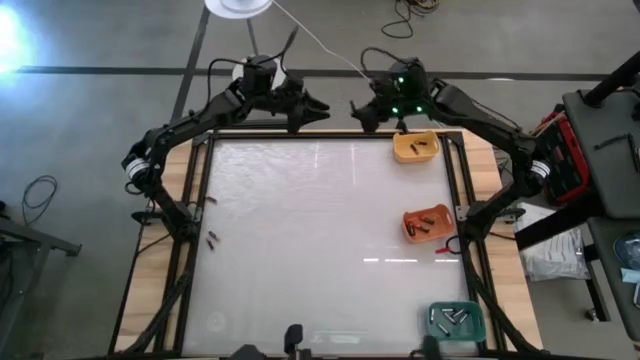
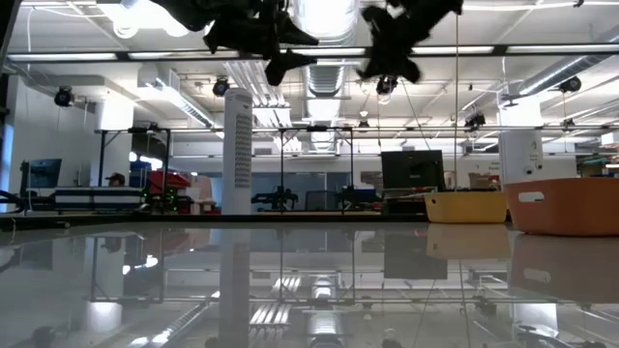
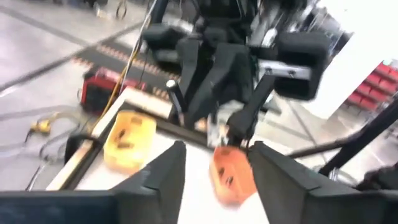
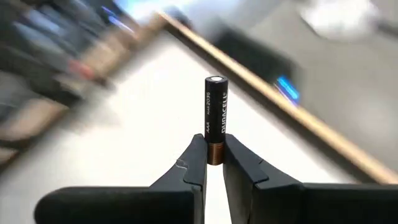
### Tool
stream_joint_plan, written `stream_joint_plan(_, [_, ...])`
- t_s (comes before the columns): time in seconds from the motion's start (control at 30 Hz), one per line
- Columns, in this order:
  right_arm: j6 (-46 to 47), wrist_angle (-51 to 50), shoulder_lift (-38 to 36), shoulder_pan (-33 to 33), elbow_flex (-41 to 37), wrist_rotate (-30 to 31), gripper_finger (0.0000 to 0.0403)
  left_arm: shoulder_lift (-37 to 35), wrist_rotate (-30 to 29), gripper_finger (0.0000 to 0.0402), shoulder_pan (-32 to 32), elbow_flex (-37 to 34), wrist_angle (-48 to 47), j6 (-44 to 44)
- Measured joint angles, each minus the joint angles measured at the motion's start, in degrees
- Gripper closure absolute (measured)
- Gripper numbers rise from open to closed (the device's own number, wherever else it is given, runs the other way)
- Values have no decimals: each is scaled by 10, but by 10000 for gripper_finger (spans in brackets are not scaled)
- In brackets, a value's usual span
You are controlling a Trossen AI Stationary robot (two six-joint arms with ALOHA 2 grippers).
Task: Sort batteries
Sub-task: Put the black-orange battery into the yellow bin
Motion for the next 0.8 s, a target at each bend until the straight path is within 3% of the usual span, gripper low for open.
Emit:
stream_joint_plan(0.07, [-8,-94,-3,-12,0,49,379,0,-6,222,1,0,-39,27])
stream_joint_plan(0.17, [-8,-260,2,-33,-6,175,379,1,-42,199,1,0,-84,52])
stream_joint_plan(0.27, [26,-348,16,-57,-32,256,380,3,-60,189,1,-7,-94,67])
stream_joint_plan(0.5, [73,-360,83,-99,-99,239,380,3,-61,187,-8,-10,-88,85])
stream_joint_plan(0.8, [38,-376,224,-162,-78,236,380,2,-40,187,-19,-10,-127,75])
